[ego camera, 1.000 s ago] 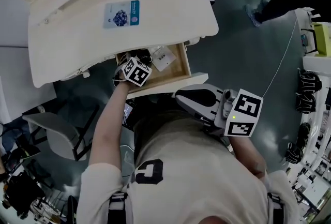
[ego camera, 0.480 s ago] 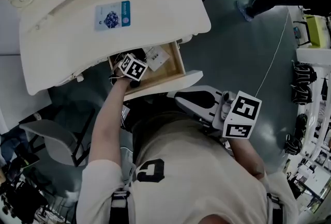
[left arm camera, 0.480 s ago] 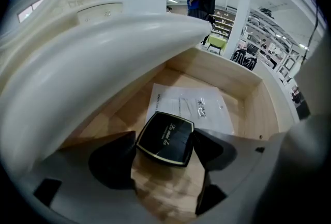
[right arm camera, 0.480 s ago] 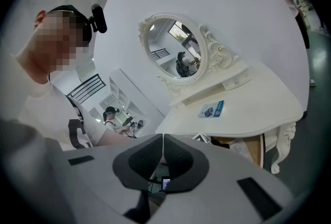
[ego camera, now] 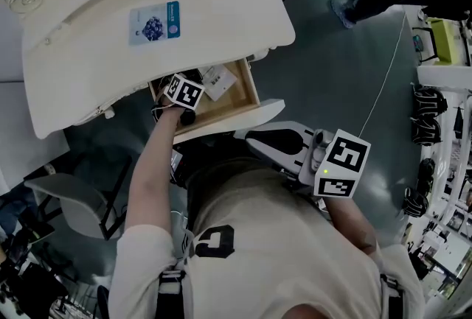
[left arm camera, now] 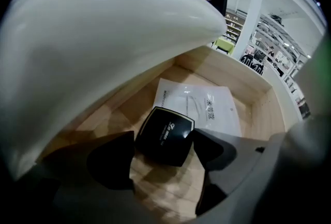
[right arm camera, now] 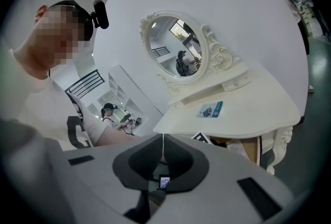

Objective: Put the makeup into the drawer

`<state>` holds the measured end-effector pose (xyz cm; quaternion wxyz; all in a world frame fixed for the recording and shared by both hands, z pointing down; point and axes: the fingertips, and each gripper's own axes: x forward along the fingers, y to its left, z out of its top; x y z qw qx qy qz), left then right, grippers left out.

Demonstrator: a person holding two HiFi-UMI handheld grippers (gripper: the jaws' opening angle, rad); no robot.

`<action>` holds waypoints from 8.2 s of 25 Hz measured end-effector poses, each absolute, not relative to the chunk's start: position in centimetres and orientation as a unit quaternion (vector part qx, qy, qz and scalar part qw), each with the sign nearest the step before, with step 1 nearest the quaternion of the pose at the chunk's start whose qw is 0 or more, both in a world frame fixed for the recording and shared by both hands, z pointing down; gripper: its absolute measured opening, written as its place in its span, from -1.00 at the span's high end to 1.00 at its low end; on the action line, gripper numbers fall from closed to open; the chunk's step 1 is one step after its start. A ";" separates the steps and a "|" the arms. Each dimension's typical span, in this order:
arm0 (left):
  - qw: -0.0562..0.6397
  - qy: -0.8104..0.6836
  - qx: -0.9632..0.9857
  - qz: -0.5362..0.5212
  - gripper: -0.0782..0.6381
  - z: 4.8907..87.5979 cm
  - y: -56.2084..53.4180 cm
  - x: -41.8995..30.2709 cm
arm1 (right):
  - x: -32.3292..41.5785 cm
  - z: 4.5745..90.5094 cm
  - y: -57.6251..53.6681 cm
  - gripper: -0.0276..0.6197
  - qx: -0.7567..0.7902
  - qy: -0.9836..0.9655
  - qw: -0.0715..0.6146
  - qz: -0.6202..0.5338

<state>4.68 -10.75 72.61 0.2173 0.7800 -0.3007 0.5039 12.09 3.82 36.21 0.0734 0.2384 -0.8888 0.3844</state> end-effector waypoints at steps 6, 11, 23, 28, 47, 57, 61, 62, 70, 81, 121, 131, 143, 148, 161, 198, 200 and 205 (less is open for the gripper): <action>0.231 -0.306 0.784 0.489 -0.24 71.4 -10.5 5.1 | 12.0 35.8 3.8 0.82 0.230 -0.894 0.071 0.378; 0.232 -0.306 0.794 0.470 -0.24 69.2 -9.5 5.0 | 11.7 35.2 3.4 0.82 0.218 -0.901 0.054 0.372; 0.233 -0.374 0.820 0.366 -0.24 57.2 -7.5 1.0 | 10.8 32.0 2.2 0.82 0.163 -0.927 0.005 0.337; 0.229 -0.405 0.835 0.294 -0.24 51.1 -6.2 -1.8 | 9.7 32.1 2.4 0.82 0.140 -0.930 0.007 0.340; 0.161 -0.398 0.895 0.124 -0.24 34.6 -1.5 -3.1 | 3.6 31.1 2.3 0.82 0.088 -0.937 0.018 0.336; 0.172 -0.380 0.905 0.084 -0.24 34.3 -2.5 -7.5 | -0.9 33.9 -0.2 0.82 0.142 -0.925 0.055 0.347; 0.187 -0.327 0.924 0.058 -0.24 34.3 -2.5 -7.6 | -2.7 34.4 -2.2 0.82 0.167 -0.919 0.066 0.351; 0.187 -0.315 0.929 0.055 -0.24 34.2 -2.6 -7.9 | -2.9 34.7 -2.9 0.82 0.181 -0.917 0.074 0.349; 0.206 -0.252 0.945 0.037 -0.24 34.6 -3.6 -8.6 | -3.6 36.0 -8.1 0.82 0.245 -0.893 0.093 0.366; 0.257 -0.265 0.929 0.000 -0.23 34.2 -5.3 -7.4 | -3.6 44.0 -14.3 0.06 0.240 -0.893 0.264 0.275; 0.279 -0.298 0.910 0.077 0.70 38.4 -5.4 -8.2 | -1.6 59.8 -10.9 0.01 0.168 -0.827 0.531 0.070; 0.273 -0.318 0.904 0.079 0.70 38.4 -5.1 -9.7 | -0.3 59.8 -11.9 0.61 0.210 -0.796 0.566 -0.041; 0.263 -0.297 0.915 0.076 0.70 38.0 -3.8 -10.4 | 0.7 58.1 -9.4 0.80 0.234 -0.802 0.550 0.002; 0.257 -0.270 0.925 0.076 0.70 37.7 -3.3 -9.7 | 0.4 55.1 -7.2 0.81 0.242 -0.819 0.519 0.041; 0.253 -0.215 0.939 0.090 0.70 37.5 -2.0 -4.9 | 3.6 50.2 0.1 0.82 0.206 -0.840 0.468 0.180; 0.267 -0.353 0.887 0.127 0.70 39.5 -3.4 1.0 | 12.4 66.7 -4.1 0.81 0.176 -0.741 0.646 0.045; 0.270 -0.352 0.887 0.129 0.70 39.7 -3.4 1.1 | 12.0 66.9 -4.8 0.81 0.183 -0.743 0.642 0.047; 0.269 -0.357 0.884 0.134 0.70 39.7 -3.5 0.5 | 10.4 68.1 -5.3 0.81 0.175 -0.754 0.630 0.062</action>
